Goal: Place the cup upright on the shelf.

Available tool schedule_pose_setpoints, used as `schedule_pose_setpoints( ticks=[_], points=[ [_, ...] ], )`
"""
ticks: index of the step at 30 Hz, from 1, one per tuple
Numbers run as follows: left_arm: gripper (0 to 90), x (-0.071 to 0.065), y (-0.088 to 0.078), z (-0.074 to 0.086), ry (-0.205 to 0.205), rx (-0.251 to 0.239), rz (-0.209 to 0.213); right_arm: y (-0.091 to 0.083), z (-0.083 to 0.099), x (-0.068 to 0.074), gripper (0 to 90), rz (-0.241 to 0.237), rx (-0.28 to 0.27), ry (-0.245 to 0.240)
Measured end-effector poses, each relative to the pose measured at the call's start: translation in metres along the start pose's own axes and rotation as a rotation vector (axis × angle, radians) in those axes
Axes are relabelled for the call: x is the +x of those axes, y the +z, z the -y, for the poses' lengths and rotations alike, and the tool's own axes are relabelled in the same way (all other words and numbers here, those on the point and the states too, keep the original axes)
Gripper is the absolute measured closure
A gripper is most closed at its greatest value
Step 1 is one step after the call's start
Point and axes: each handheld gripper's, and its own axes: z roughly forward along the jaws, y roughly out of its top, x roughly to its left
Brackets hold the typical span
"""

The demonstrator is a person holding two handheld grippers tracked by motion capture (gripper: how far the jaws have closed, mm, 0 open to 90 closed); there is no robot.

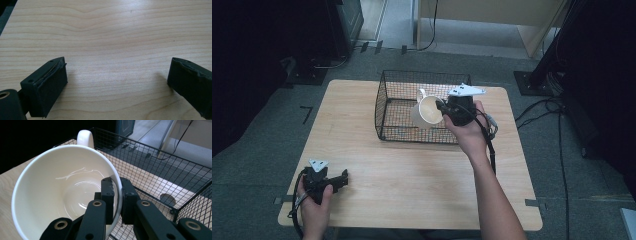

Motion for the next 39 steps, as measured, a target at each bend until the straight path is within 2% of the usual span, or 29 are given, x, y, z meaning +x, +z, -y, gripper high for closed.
schedule_pose_setpoints(
  ticks=[9, 17, 18, 21, 22, 26, 29, 39],
  points=[
    [2.6, 0.000, 0.000, 0.000, -0.002, 0.001, 0.000, 0.018, -0.012, -0.011, 83.9, 0.019, 0.023, 0.005],
    [2.6, 0.000, 0.000, 0.000, 0.002, 0.004, 0.000, 0.050, -0.016, -0.023, 83.9, 0.040, 0.080, 0.017],
    [2.6, 0.000, 0.000, 0.000, 0.002, 0.004, 0.000, 0.058, -0.015, -0.025, 83.9, 0.049, 0.097, 0.012],
    [2.6, 0.000, 0.000, 0.000, 0.001, 0.003, 0.001, 0.067, -0.013, -0.027, 83.9, 0.058, 0.113, 0.009],
    [2.6, 0.000, 0.000, 0.000, 0.001, 0.003, 0.001, 0.077, -0.010, -0.029, 83.9, 0.064, 0.129, 0.013],
    [2.6, 0.000, 0.000, 0.000, 0.001, 0.003, 0.000, 0.090, -0.005, -0.033, 84.0, 0.064, 0.152, 0.020],
    [2.6, 0.000, 0.000, 0.000, 0.001, 0.003, 0.000, 0.108, 0.001, -0.037, 84.0, 0.069, 0.197, 0.024],
    [2.6, 0.000, 0.000, 0.000, 0.002, 0.004, 0.001, 0.140, 0.010, -0.043, 84.2, 0.092, 0.285, 0.020]
  ],
)
